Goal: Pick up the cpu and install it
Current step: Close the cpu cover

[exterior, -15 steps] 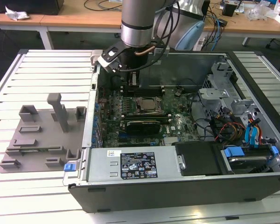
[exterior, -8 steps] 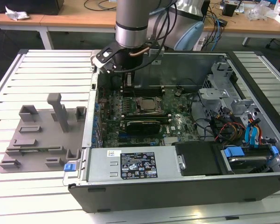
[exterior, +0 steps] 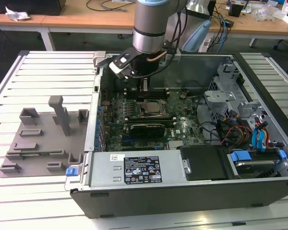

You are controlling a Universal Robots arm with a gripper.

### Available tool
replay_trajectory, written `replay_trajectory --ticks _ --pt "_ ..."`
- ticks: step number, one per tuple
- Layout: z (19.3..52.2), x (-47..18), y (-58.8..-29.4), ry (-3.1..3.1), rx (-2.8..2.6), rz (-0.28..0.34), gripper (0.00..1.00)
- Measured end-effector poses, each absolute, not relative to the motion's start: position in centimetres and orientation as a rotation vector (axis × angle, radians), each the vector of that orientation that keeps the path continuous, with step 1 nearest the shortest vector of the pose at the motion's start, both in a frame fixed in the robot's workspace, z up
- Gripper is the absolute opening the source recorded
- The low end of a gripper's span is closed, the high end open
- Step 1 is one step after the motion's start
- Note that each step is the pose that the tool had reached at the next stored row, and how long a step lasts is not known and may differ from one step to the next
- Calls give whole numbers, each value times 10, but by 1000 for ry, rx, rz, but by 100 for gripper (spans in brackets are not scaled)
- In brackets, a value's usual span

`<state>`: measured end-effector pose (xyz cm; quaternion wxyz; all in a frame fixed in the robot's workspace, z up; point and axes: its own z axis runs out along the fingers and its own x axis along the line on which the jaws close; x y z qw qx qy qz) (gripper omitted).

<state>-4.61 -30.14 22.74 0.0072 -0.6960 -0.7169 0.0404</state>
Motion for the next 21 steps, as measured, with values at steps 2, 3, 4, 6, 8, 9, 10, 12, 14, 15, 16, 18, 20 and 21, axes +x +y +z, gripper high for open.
replay_trajectory --ticks 2,3,4,6,8,9,10,12,14,15,16,18,20,21 --pt "220 -39 -301 -2242 -2176 128 11" --pt "216 -36 -301 -2241 -2176 129 11" --pt "212 -33 -301 -2241 -2176 130 11" --pt "210 -31 -301 -2241 -2176 130 11" --pt "208 -31 -301 -2241 -2176 130 11" --pt "206 -31 -301 -2241 -2176 130 11" --pt "205 -31 -301 -2241 -2176 131 11" --pt "204 -31 -301 -2241 -2176 131 11" --pt "203 -30 -301 -2241 -2176 130 11" --pt "204 -29 -301 -2241 -2176 128 11" --pt "205 -28 -301 -2242 -2176 126 11" --pt "208 -24 -301 -2241 -2176 130 11" --pt "209 -17 -301 -2241 -2176 130 11" --pt "210 -15 -301 -2241 -2176 131 11"
